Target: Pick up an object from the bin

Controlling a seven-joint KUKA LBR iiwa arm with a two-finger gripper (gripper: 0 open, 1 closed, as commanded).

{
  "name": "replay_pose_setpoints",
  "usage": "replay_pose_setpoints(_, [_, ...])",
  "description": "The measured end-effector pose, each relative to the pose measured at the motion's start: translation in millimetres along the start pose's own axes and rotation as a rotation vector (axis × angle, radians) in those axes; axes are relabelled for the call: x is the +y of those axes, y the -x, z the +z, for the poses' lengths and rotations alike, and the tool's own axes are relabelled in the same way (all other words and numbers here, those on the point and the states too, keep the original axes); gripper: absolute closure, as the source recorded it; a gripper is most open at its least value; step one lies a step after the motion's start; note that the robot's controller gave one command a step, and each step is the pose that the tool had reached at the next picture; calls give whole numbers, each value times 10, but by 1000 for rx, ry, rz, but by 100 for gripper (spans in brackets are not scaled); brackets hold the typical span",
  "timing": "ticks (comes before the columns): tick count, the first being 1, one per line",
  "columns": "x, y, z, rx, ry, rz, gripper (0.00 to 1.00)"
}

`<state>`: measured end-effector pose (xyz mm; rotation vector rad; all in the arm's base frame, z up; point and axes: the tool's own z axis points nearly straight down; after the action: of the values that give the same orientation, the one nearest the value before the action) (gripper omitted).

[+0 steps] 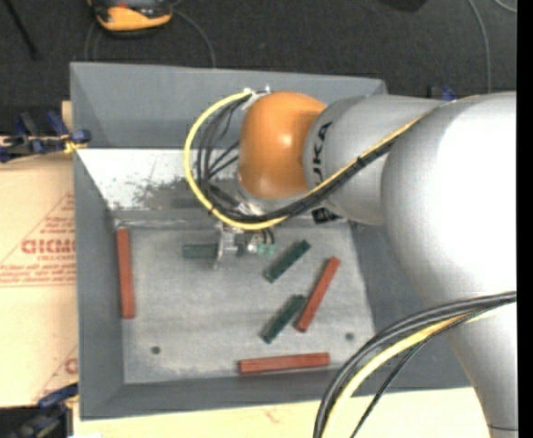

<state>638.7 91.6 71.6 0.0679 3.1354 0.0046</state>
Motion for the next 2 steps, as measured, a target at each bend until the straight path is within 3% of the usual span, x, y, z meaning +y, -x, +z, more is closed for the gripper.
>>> replay_pose_setpoints(1, [-34,-111,-612,6,-4,-53,100])
replay_pose_setpoints(2, [42,-41,-1307,3,-4,-97,100])
